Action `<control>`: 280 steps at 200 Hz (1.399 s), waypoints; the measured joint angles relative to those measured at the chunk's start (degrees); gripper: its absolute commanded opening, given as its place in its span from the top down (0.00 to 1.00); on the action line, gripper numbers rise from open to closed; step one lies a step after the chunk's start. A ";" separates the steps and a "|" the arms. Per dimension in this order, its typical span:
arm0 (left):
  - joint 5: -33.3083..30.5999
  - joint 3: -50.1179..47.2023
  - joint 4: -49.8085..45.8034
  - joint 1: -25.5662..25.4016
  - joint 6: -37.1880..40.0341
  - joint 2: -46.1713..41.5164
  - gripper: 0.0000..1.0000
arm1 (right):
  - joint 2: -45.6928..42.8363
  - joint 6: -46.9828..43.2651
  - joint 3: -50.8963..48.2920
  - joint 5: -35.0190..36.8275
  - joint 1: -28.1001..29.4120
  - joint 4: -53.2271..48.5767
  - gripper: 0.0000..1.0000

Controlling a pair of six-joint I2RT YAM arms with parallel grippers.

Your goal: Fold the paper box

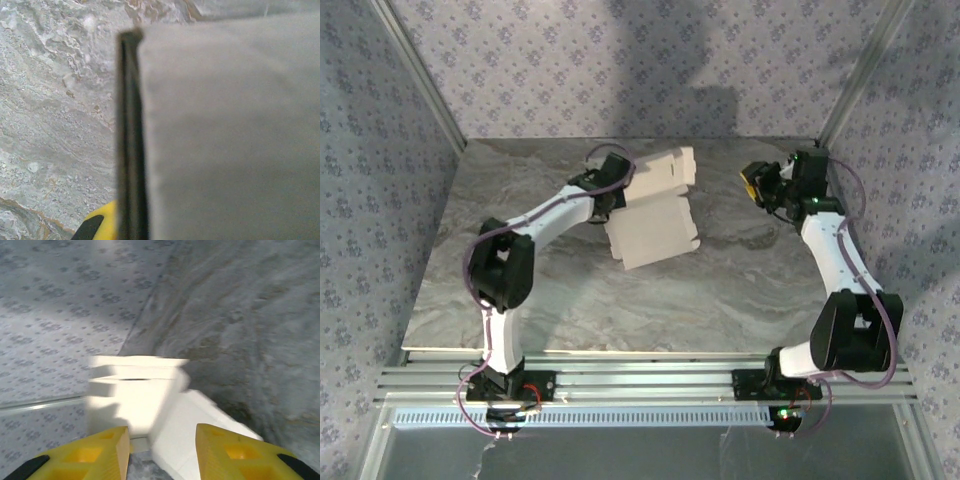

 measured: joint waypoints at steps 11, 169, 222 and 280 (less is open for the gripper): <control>2.47 0.42 -0.70 1.57 -1.51 -1.40 1.00 | 0.20 -0.33 -1.73 -0.61 -0.74 -1.05 0.60; 40.52 -3.61 16.90 8.04 -12.46 -8.52 1.00 | 8.76 8.00 13.79 -13.42 2.25 3.32 0.58; 44.04 -3.78 18.49 7.93 -13.33 -7.45 1.00 | 10.69 18.43 15.45 -14.82 2.93 10.34 0.55; 44.28 -3.78 18.56 7.56 -13.46 -6.99 1.00 | 11.13 22.38 18.18 -15.47 5.90 12.61 0.55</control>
